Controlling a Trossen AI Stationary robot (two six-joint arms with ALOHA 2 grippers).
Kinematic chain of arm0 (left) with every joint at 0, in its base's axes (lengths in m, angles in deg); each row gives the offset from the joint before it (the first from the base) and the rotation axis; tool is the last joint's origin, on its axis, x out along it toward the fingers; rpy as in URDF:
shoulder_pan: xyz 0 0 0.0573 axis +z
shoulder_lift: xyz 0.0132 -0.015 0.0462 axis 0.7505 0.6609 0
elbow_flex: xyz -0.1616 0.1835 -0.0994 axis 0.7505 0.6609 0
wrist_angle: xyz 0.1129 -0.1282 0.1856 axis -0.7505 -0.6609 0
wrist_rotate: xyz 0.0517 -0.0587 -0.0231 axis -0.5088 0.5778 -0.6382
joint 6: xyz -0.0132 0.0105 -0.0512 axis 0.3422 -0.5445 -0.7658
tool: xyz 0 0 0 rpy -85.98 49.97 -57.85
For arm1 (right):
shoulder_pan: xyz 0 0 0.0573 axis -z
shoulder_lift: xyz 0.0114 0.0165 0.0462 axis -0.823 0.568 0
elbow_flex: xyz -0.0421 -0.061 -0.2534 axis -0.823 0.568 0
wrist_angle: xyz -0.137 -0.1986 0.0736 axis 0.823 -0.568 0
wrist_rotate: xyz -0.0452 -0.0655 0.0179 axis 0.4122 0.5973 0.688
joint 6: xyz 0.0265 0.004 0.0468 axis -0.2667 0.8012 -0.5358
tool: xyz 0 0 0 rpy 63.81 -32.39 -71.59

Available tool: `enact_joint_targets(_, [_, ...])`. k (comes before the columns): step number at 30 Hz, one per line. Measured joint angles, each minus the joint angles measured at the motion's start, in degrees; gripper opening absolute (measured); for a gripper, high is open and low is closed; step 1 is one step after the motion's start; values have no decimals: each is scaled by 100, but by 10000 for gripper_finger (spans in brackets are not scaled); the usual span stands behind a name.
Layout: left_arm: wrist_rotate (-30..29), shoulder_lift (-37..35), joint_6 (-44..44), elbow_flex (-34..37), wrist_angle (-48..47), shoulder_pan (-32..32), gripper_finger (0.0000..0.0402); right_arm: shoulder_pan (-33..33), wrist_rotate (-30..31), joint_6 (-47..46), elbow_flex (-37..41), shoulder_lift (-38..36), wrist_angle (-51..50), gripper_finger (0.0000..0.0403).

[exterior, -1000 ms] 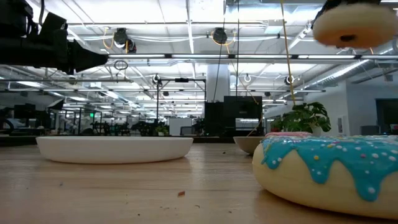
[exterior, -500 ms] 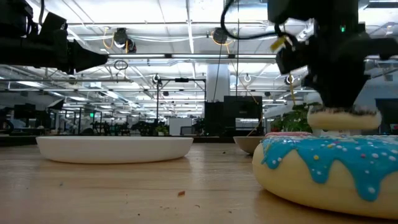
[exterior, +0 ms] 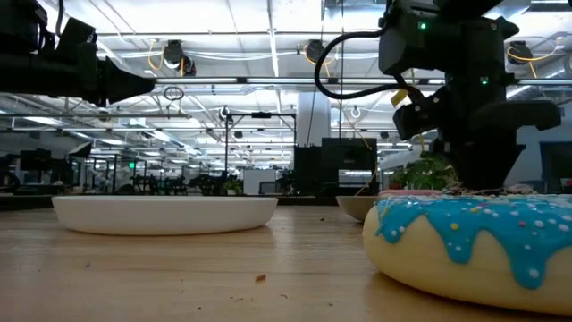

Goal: Pick & Place donuts
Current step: Put the large black donut on the gray plate, then put the large blue donut on the gray plate

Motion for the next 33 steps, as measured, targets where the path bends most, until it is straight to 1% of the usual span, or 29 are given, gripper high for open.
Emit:
enact_joint_targets(4, [0,-1,0,0,-4,0,76,-1,-337,1,0,0,-12,80])
enact_joint_targets(12, [0,-1,-2,0,-4,0,76,-2,-332,-9,-136,0,-124,208])
enact_joint_targets(14, [0,0,19,0,-3,0,76,-2,-330,46,-253,0,-186,234])
enact_joint_targets(17, [0,0,33,0,-7,0,76,-2,-326,127,-500,-40,-414,263])
enact_joint_targets(21, [0,0,39,0,-7,0,76,0,-322,291,-724,-36,-460,283])
enact_joint_targets(26, [0,0,46,0,-20,0,76,3,-321,446,-946,-41,-716,290])
enact_joint_targets(29, [0,0,46,0,-41,0,76,2,-326,429,-1263,-45,-1389,289])
enact_joint_targets(33, [2,0,20,0,-55,0,76,-65,-323,253,-1781,-95,-2529,277])
